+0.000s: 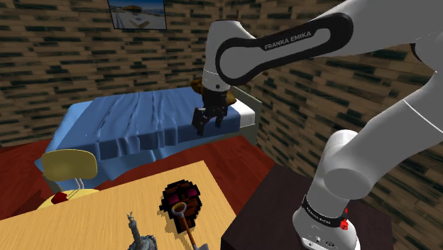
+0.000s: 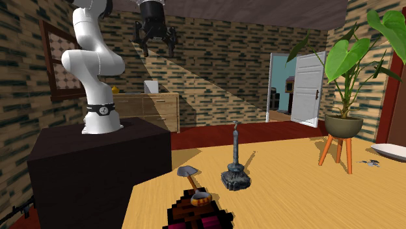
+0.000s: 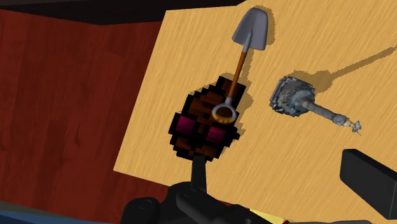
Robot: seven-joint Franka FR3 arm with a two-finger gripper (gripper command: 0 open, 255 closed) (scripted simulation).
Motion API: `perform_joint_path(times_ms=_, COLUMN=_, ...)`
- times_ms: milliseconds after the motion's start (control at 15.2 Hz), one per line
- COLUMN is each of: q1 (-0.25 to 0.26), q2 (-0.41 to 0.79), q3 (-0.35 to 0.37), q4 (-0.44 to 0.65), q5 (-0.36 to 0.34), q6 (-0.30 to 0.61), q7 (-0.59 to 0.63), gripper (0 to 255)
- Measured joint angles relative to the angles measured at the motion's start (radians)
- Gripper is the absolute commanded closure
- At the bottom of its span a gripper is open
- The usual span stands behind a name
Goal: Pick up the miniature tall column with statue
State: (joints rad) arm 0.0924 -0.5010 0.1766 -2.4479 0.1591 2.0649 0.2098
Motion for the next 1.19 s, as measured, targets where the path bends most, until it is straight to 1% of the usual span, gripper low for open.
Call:
perform_joint_path(times_ms=330, q1=0.024, q2=0.139, q3=0.075, q4=0.016, q5=0.008, q6=0.137, q7=0.069, gripper=0)
perform_joint_path(times_ms=660, q1=0.04, q2=0.296, q3=0.146, q4=0.056, q5=-0.019, q6=0.265, q7=0.151, gripper=0)
perform_joint_path(times_ms=858, q1=0.049, q2=0.399, q3=0.185, q4=0.094, q5=-0.059, q6=0.335, q7=0.214, gripper=0)
perform_joint_path(times_ms=1056, q1=0.062, q2=0.519, q3=0.211, q4=0.148, q5=-0.125, q6=0.4, q7=0.287, gripper=0)
perform_joint_path(times_ms=1188, q1=0.076, q2=0.581, q3=0.22, q4=0.186, q5=-0.167, q6=0.421, q7=0.333, gripper=0)
